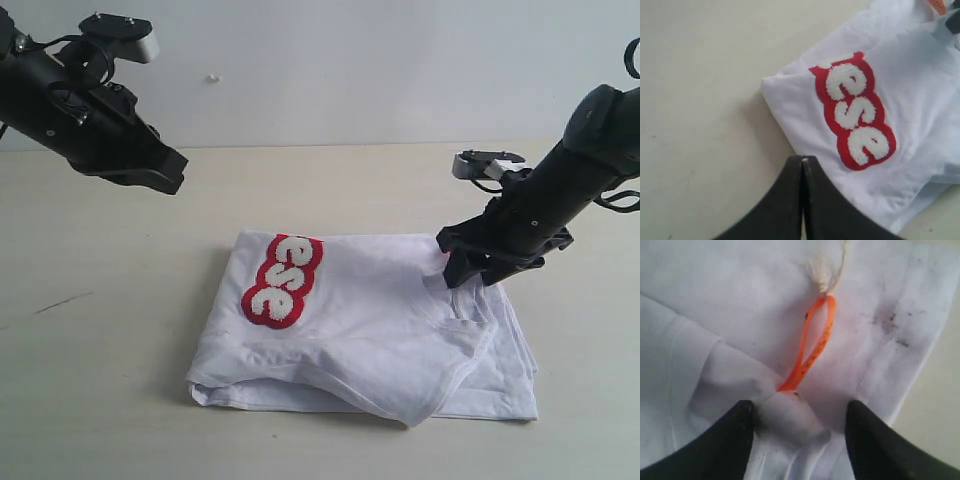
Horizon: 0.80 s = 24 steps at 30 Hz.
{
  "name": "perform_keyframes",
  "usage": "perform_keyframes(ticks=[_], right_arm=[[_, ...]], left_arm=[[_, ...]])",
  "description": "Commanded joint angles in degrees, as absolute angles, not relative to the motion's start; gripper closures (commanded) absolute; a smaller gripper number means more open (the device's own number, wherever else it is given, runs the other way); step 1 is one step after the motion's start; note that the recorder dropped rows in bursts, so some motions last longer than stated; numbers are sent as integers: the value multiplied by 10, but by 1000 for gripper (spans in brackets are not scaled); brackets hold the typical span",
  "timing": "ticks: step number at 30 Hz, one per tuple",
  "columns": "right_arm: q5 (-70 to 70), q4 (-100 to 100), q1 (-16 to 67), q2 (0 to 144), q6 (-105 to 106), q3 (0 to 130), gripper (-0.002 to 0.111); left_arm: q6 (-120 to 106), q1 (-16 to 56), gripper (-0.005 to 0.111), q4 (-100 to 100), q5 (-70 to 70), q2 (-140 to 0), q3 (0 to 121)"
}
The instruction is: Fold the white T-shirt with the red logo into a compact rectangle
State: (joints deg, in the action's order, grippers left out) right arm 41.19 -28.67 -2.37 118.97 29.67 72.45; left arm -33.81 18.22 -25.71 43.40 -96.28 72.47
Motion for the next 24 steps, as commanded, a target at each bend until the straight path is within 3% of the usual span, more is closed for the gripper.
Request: perform_keyframes(ticks=[1,13,15,18,20,24], right_arm=[[433,-299,-23,1185,310,724,56],[467,-311,-14,1181,344,724,57],[459,-297,-14,1181,343,724,63],[432,-294,-14,1191,346,724,83],[423,-292,-14,1181,368,733,80],[431,-258,-14,1140,365,757,60]], left_arm=[[-341,181,107,-264,414,-957,722],[-341,181,107,-264,416,-957,722],[-341,181,107,-264,416,-957,722],[-341,181,107,-264,416,-957,722],[-341,181,107,-264,416,-957,722],[-342,181,107,-264,402,-957,722]])
